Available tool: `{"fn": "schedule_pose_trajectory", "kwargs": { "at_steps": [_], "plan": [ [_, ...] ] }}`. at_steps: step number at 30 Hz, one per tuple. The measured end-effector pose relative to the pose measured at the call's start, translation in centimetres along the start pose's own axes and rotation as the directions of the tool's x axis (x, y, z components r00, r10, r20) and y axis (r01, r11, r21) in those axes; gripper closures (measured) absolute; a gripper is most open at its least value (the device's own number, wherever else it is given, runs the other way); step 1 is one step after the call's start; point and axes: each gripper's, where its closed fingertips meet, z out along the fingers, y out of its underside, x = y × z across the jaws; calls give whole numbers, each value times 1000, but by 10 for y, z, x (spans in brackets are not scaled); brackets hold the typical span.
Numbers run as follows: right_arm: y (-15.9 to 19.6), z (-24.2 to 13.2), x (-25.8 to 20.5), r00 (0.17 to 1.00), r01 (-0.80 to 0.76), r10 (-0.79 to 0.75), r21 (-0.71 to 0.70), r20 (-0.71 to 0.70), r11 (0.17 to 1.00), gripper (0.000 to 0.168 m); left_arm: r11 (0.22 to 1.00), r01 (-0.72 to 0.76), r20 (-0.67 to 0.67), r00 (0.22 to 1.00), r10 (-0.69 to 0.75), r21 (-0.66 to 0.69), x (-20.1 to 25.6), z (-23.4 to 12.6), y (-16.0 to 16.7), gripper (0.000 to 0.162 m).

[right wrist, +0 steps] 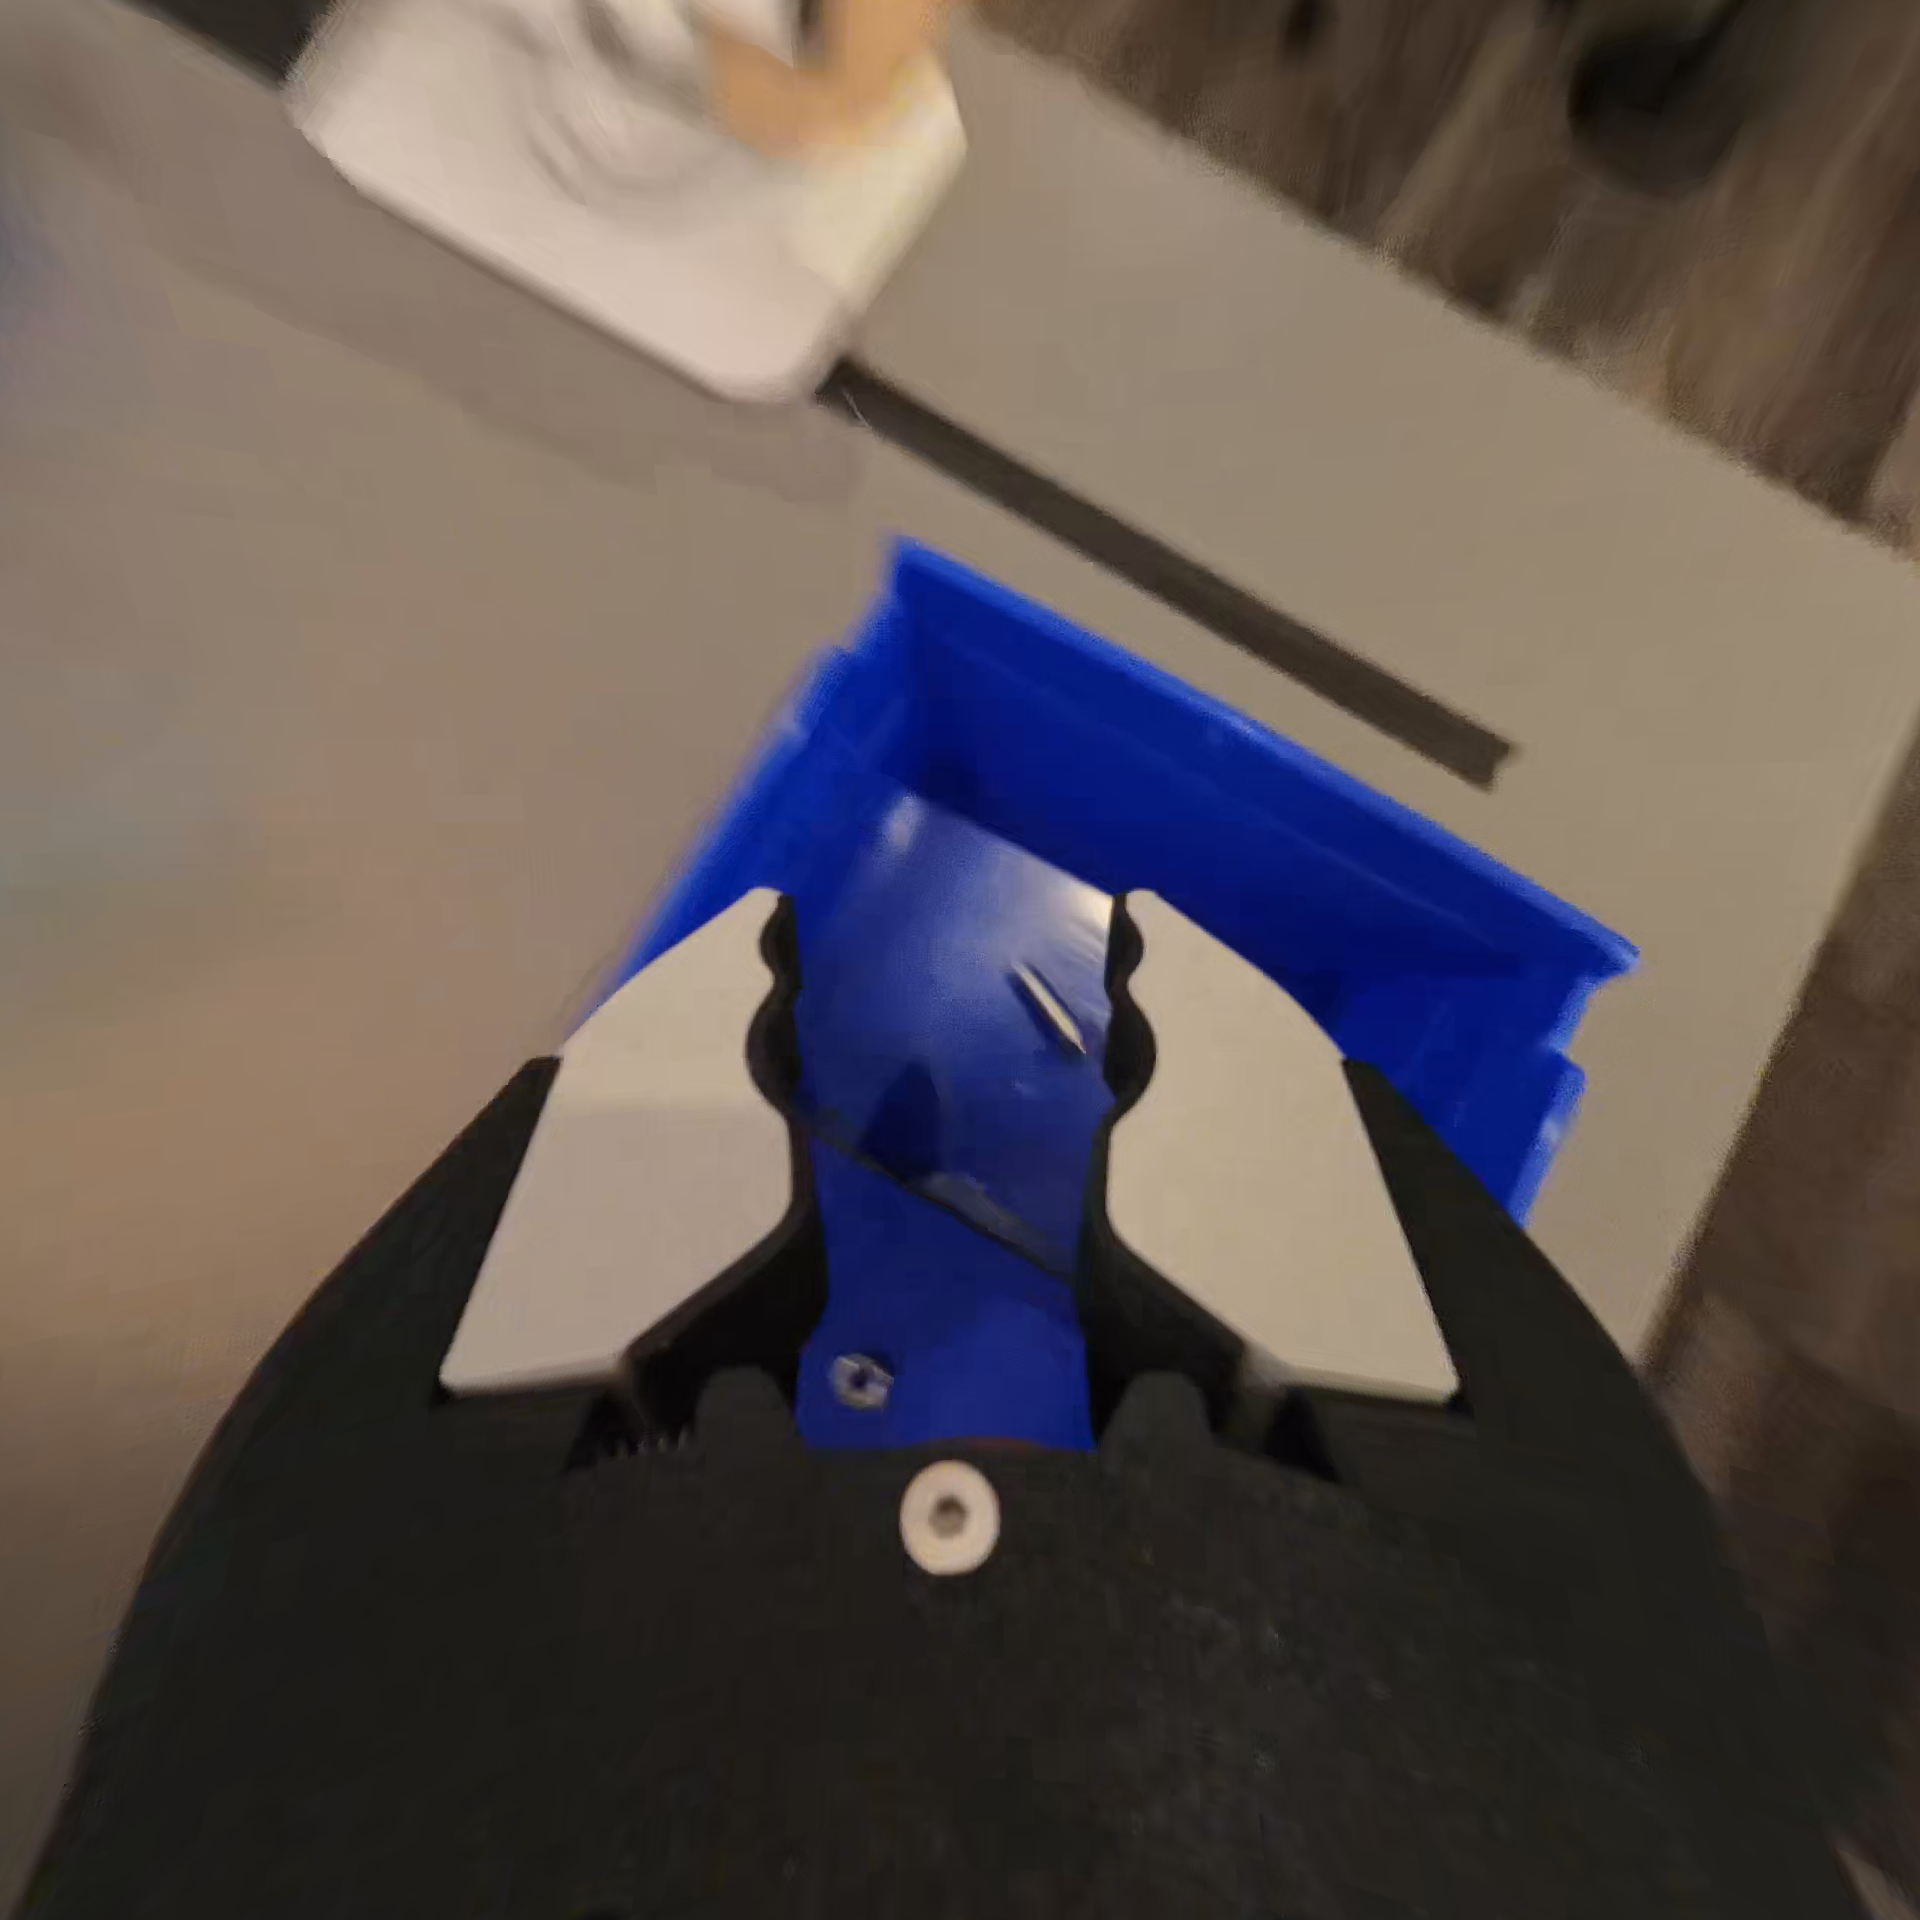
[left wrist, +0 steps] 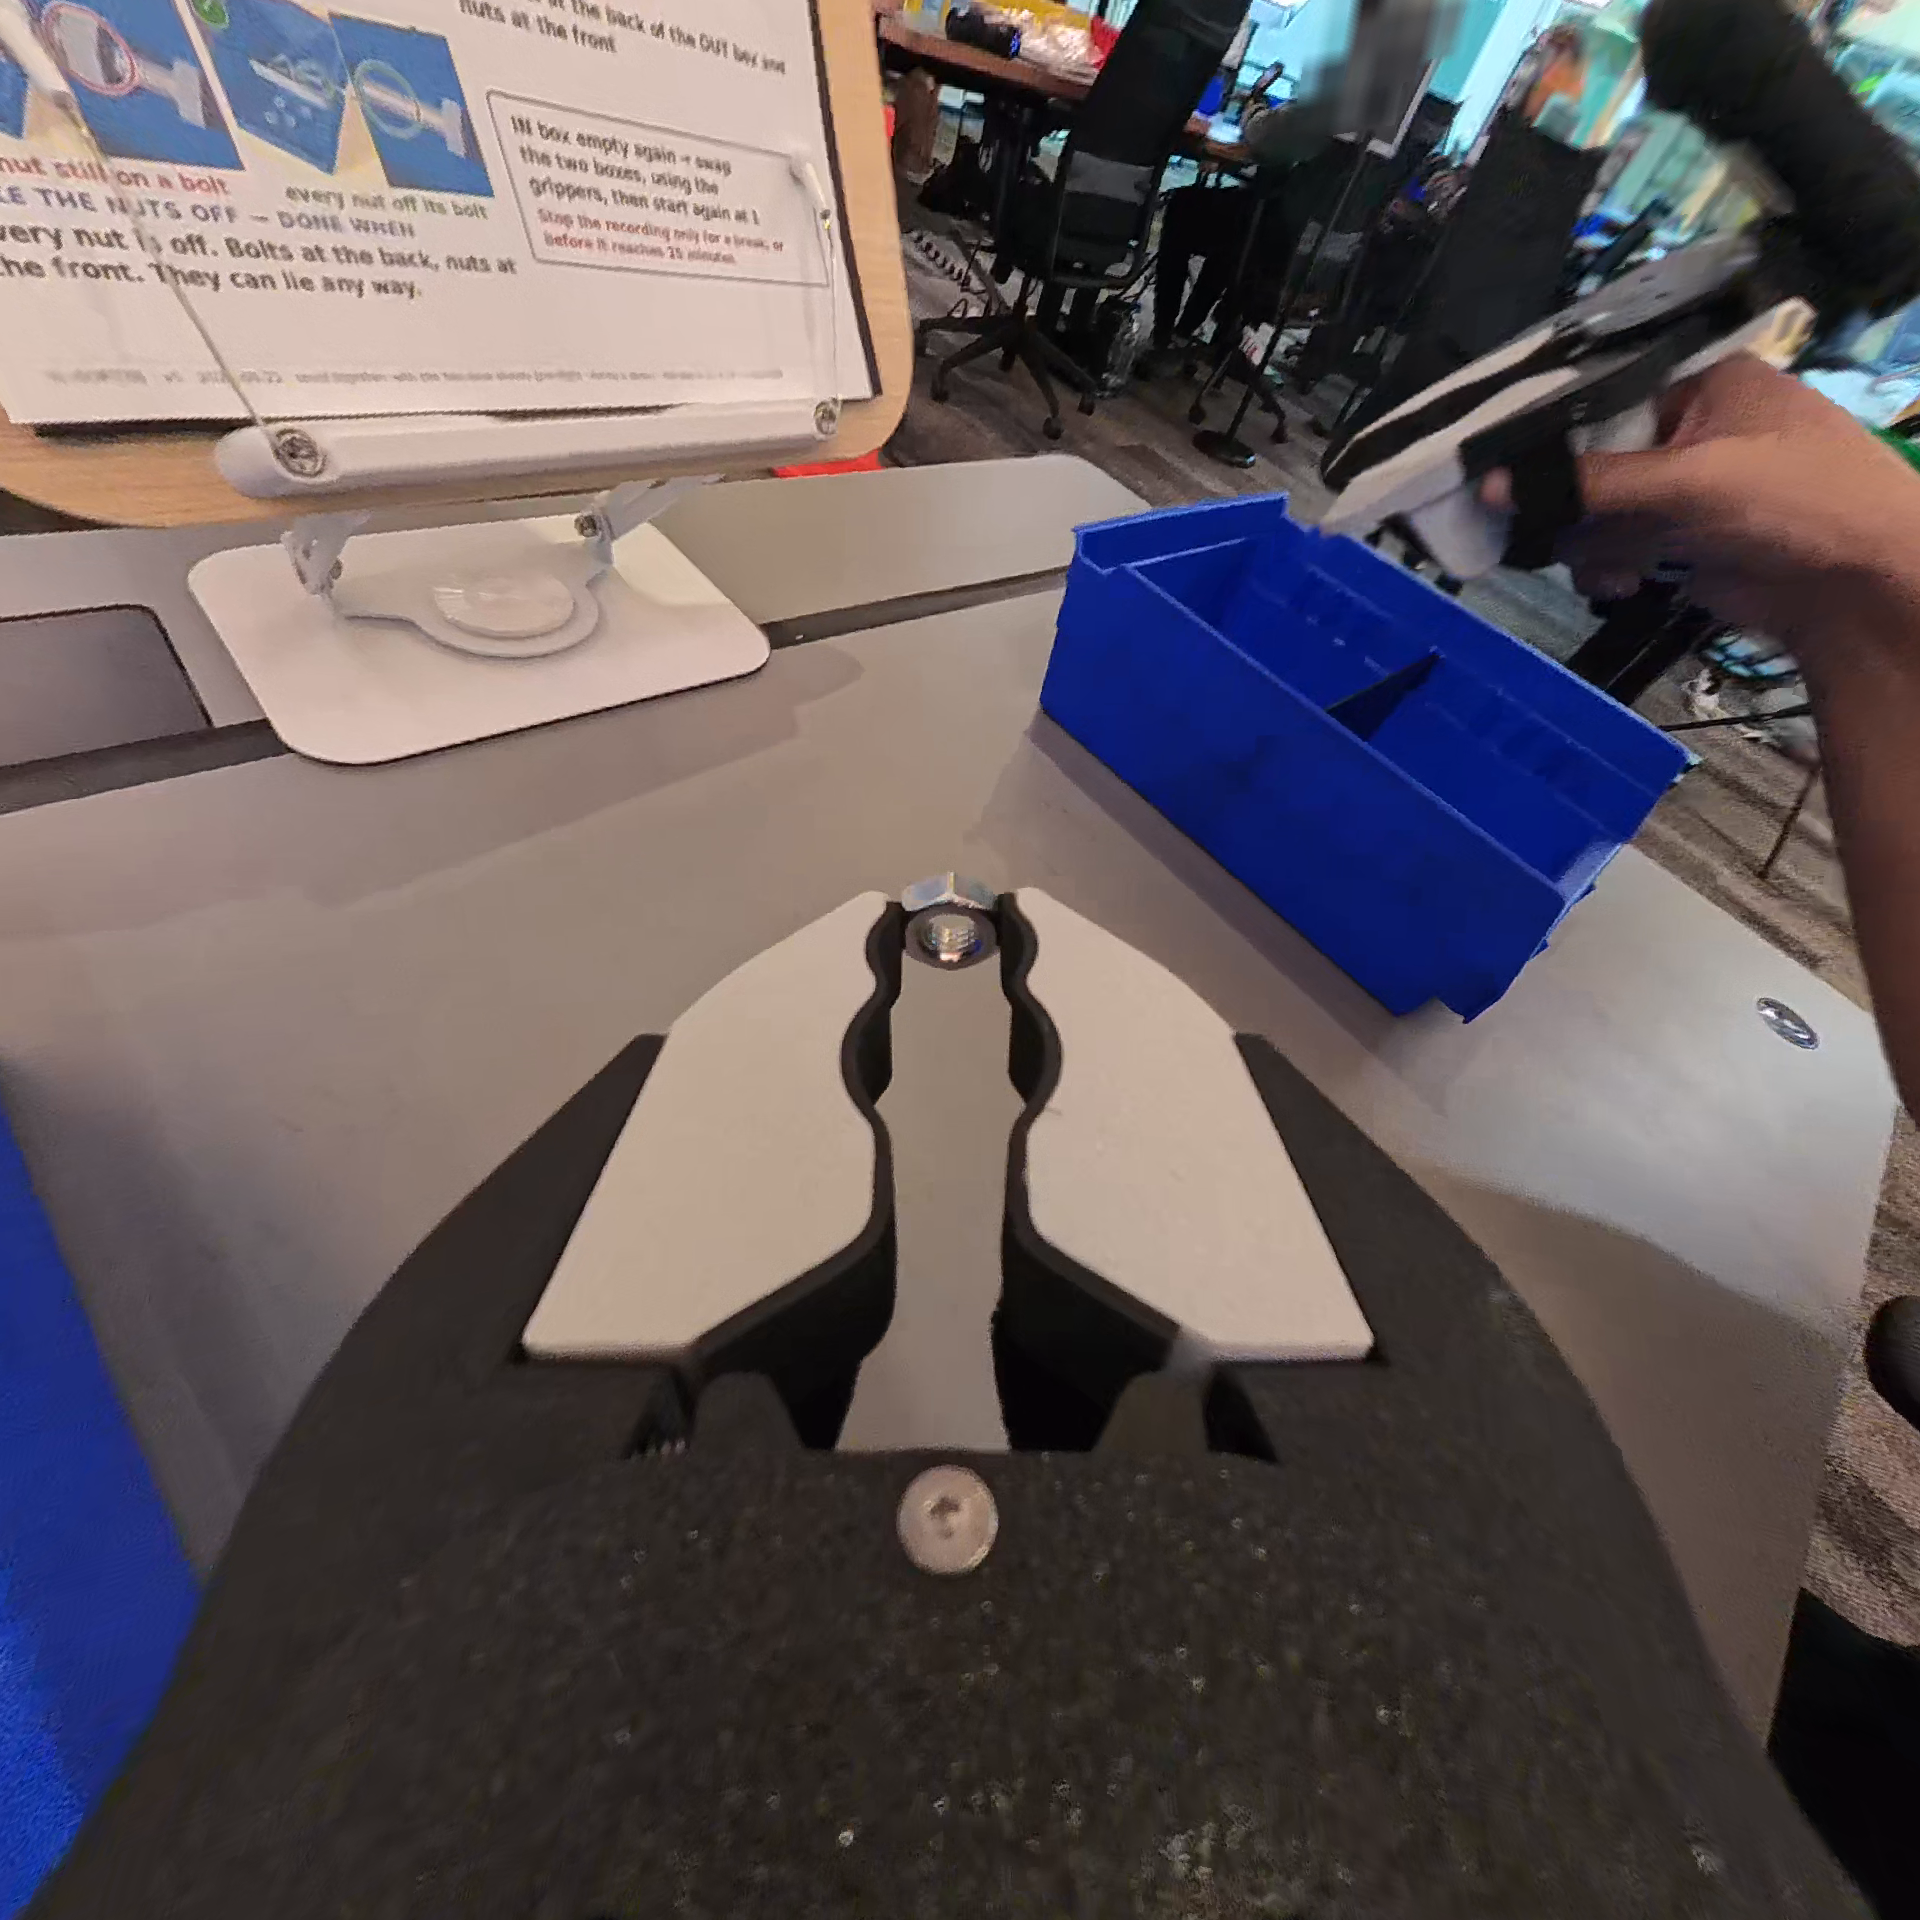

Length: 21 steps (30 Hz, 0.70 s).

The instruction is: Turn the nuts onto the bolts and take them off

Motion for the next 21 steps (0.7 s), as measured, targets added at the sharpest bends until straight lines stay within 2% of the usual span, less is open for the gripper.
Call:
{"fn": "schedule_pose_trajectory", "kwargs": {
  "at_steps": [2, 4, 6, 7, 9, 11, 13, 15, 18, 20, 21],
  "plan": [
    [-23, -31, -43, 989, -32, 1, 210, 145, 977, 115, 1000, 0, -34, 999, 1, 22, 0, -2, -4, 145],
    [-36, -55, -97, 940, -104, -22, 347, 339, 932, 116, 999, -11, -86, 996, 14, 36, 4, -5, -7, 145],
    [-43, -75, -163, 794, -245, -45, 387, 606, 889, 117, 997, -58, -187, 980, 68, 57, 17, -9, -9, 145],
    [-44, -83, -197, 678, -328, -46, 358, 734, 874, 117, 992, -101, -248, 962, 117, 76, 28, -12, -10, 145],
    [-42, -86, -253, 444, -446, 5, 216, 896, 869, 113, 967, -222, -329, 910, 252, 127, 47, -20, -10, 145],
    [-37, -78, -299, 235, -480, 91, 34, 968, 877, 111, 921, -339, -325, 864, 385, 191, 59, -26, -11, 145],
    [-35, -67, -326, 85, -491, 171, -108, 982, 865, 113, 872, -413, -324, 814, 482, 262, 70, -32, -12, 145],
    [-35, -58, -342, 23, -488, 198, -162, 980, 858, 114, 841, -448, -326, 780, 534, 304, 79, -36, -13, 145],
    [-35, -52, -356, 33, -465, 183, -147, 983, 873, 118, 834, -480, -357, 755, 551, 272, 88, -35, -5, 145],
    [-36, -53, -359, 33, -451, 166, -134, 986, 883, 131, 826, -504, -326, 759, 563, 253, 85, -31, -4, 145],
    [-35, -52, -358, 55, -442, 162, -122, 985, 889, 132, 825, -506, -325, 758, 565, 253, 86, -31, -4, 145]
  ]
}}
